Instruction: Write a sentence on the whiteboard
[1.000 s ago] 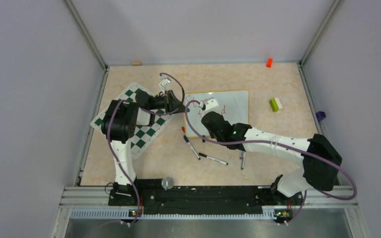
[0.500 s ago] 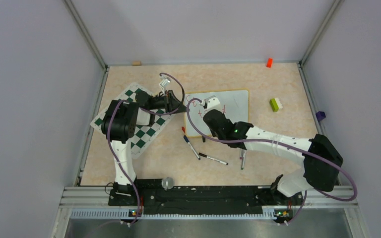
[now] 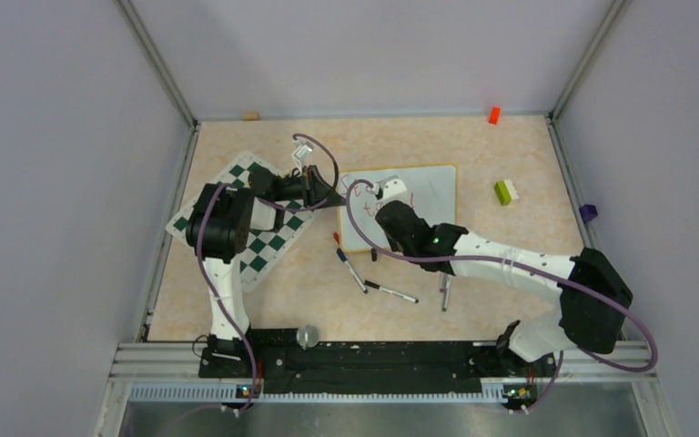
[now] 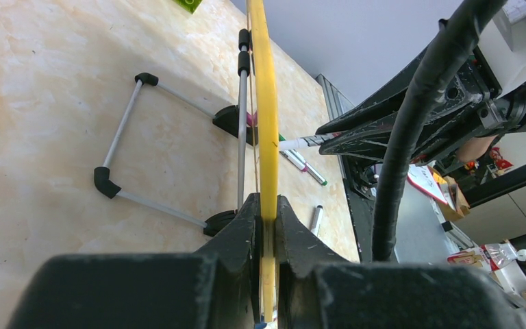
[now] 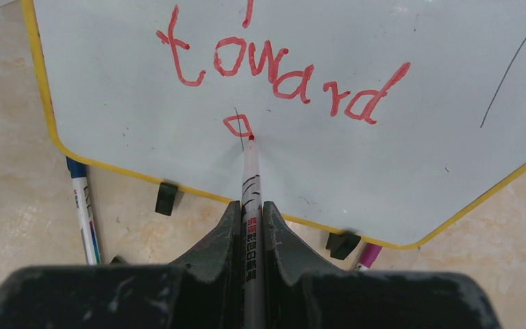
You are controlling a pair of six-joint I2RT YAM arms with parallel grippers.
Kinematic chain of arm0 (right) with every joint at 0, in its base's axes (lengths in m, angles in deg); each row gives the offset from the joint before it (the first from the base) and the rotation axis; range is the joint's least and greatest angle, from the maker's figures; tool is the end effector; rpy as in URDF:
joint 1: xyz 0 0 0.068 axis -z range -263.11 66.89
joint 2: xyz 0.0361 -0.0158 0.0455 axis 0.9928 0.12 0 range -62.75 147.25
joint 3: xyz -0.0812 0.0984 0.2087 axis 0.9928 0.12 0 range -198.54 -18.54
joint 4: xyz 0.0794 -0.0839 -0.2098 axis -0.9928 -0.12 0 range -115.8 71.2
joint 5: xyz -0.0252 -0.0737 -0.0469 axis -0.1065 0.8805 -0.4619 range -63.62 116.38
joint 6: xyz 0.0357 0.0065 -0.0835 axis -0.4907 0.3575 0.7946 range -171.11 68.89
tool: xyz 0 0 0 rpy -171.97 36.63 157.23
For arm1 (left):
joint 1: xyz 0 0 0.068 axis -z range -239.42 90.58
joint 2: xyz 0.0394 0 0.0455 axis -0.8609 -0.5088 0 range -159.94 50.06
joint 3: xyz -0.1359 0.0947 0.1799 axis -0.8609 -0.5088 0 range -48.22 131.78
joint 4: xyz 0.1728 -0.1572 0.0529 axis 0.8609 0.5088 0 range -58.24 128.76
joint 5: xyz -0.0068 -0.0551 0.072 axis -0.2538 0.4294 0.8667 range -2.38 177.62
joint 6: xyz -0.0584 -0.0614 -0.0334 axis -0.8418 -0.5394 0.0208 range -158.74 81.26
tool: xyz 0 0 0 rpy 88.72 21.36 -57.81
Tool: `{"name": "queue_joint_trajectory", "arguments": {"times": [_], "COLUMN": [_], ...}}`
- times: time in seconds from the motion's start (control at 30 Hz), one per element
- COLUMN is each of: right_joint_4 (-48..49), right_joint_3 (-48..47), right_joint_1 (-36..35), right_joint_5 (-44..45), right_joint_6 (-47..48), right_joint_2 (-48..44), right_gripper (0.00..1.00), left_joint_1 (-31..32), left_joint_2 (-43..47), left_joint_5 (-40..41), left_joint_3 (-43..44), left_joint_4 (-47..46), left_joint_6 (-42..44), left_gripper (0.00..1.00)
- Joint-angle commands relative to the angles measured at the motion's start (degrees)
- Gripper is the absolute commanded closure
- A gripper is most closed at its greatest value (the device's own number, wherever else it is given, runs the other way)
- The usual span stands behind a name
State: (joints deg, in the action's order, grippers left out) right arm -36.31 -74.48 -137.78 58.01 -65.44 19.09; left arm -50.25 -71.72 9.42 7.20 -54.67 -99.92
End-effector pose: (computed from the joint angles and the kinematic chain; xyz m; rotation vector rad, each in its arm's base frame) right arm 0.2178 0.2334 0.2046 -0.5021 2.1377 0.0228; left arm 0.3551 -0.1382 0.1653 0.7112 1.6530 -1.7466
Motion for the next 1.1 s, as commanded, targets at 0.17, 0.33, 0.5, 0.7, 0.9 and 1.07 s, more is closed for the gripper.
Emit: {"name": "queue_joint_trajectory", "arguments": {"times": [0.17,0.33,0.5,0.7,0.9,1.07], "right_joint_4": [-0.4,0.05,1.7,3.36,3.57,2.94], "right_joint_3": [2.75,3.29,2.99,1.08,-1.41,-1.18], "right_joint_1": [0.74,0.76,0.75,0.77,0.78,0.71], "right_joint_5": [-2.81,-4.19,-5.72,-6.11,-5.5,-5.31], "right_joint_6": [-2.69,-3.23,-3.24,-2.19,-1.14,-0.81], "right_joint_2": [-2.76,-2.75,-2.36,-0.42,0.51,-2.28], "right_gripper": [1.0,1.0,1.0,1.0,1.0,1.0], "left_joint_1": [0.41,0.43,0.41,0.42,0.41,0.48], "left_joint_2": [1.28,1.36,1.28,1.25,1.28,1.19], "left_joint_5": [-0.82,-0.82,-0.77,-0.8,-0.82,-0.75], "left_joint_3": [1.71,1.71,1.71,1.71,1.71,1.8], "left_joint_4": [-6.38,-6.34,-6.38,-6.36,-6.38,-6.38], "left_joint_6": [-1.39,-1.39,-1.38,-1.39,-1.39,-1.39], "left_gripper": [1.0,1.0,1.0,1.0,1.0,1.0]}}
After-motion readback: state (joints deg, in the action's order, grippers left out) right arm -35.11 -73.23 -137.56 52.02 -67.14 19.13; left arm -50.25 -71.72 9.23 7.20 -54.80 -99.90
